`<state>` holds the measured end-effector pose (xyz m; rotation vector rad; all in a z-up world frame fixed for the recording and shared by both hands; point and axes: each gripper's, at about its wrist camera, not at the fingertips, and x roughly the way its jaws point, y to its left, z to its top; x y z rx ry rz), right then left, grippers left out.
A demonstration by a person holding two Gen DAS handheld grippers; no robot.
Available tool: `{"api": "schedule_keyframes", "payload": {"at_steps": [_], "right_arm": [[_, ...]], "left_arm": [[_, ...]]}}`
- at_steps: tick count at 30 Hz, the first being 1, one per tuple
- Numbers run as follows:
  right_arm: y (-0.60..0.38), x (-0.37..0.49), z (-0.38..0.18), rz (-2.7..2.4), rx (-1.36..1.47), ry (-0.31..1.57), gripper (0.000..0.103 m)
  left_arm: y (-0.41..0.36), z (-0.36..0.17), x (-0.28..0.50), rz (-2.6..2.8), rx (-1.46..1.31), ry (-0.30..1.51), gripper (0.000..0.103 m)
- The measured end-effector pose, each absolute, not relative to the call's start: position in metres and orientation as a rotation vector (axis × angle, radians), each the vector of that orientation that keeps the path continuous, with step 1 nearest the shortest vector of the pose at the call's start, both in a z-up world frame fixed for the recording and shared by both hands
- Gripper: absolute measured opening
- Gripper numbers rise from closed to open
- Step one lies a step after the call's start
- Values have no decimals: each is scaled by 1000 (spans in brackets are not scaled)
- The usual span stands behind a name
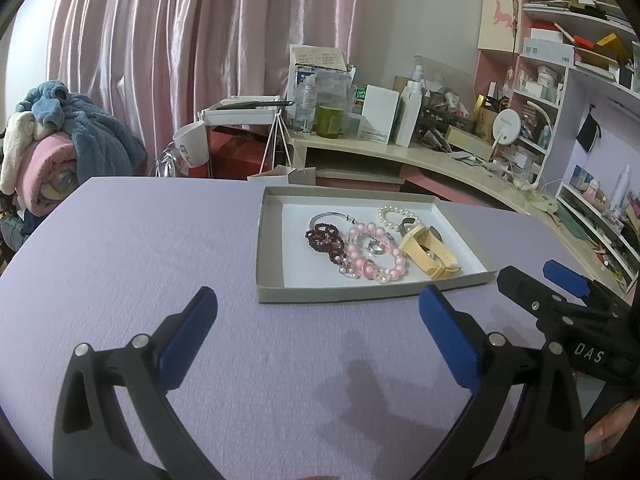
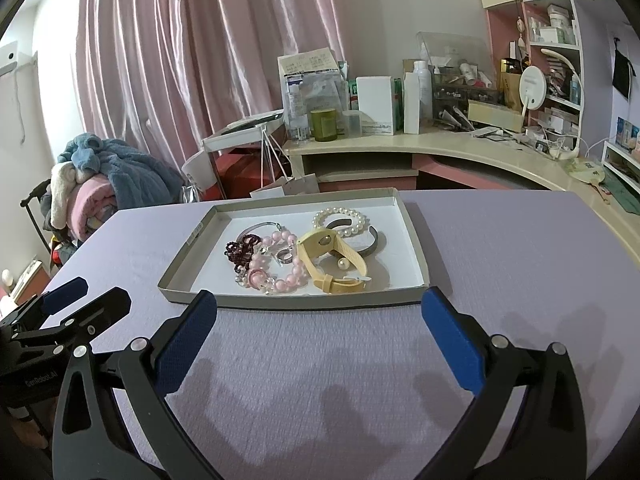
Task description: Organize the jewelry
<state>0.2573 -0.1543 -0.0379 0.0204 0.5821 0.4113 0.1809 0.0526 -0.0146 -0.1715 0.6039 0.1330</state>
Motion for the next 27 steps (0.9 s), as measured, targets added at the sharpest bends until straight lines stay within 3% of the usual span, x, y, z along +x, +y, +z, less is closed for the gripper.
{"api": "schedule_keyframes", "payload": {"at_steps": [27], "right_arm": [[-160, 258, -41, 403, 20, 583, 102]], "left_arm": [[51, -18, 181, 128, -173, 605, 101]]}}
